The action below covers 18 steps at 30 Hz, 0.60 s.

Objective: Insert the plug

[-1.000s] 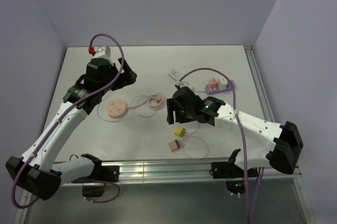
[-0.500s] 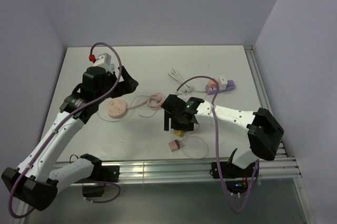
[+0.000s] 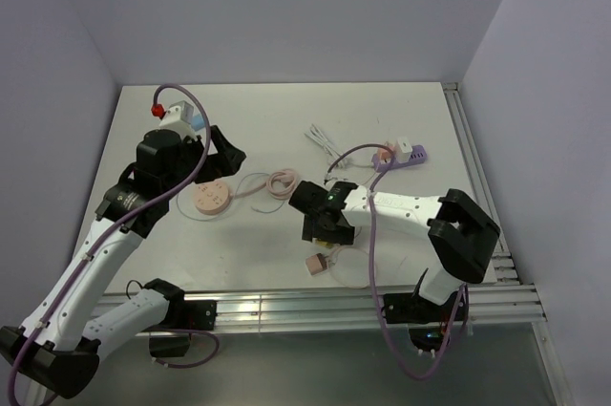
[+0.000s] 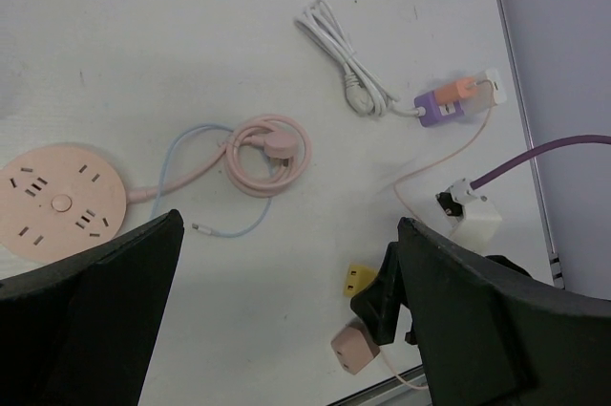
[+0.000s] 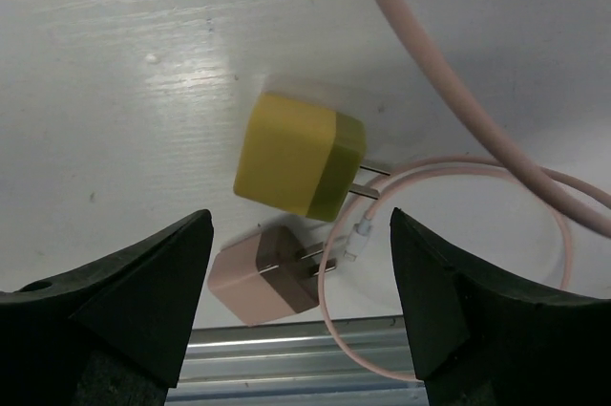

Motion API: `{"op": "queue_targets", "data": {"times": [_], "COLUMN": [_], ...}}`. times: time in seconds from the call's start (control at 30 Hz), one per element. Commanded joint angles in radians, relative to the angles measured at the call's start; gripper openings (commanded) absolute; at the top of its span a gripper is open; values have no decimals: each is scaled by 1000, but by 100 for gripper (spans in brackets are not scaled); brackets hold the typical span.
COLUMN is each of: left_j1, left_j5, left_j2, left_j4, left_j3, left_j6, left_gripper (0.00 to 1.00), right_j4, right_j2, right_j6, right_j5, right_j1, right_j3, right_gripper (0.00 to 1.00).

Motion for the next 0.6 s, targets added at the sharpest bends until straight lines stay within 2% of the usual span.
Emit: {"op": "queue_targets", "data": {"times": [0.0,0.43,0.47,0.57], "left_j1": [8,9,11,11], "left_j5": [17,27,27,30], "left_j2": [-15,7,7,11], "left_j4": [11,11,12,14], "left_j3": [1,-5,-8,-13], "left_j6": [31,37,34,31], "left_gripper": [100,99,99,99], "right_j4": [13,61,61,79], "right_j2": [37,121,127,131], "right_j6": [23,-1,-6,-11], "right_j5": [57,86,89,86], "right_j1": [8,4,4,-2], "right_j3": [12,49,49,38], "right_gripper": [81,77,75,62]}}
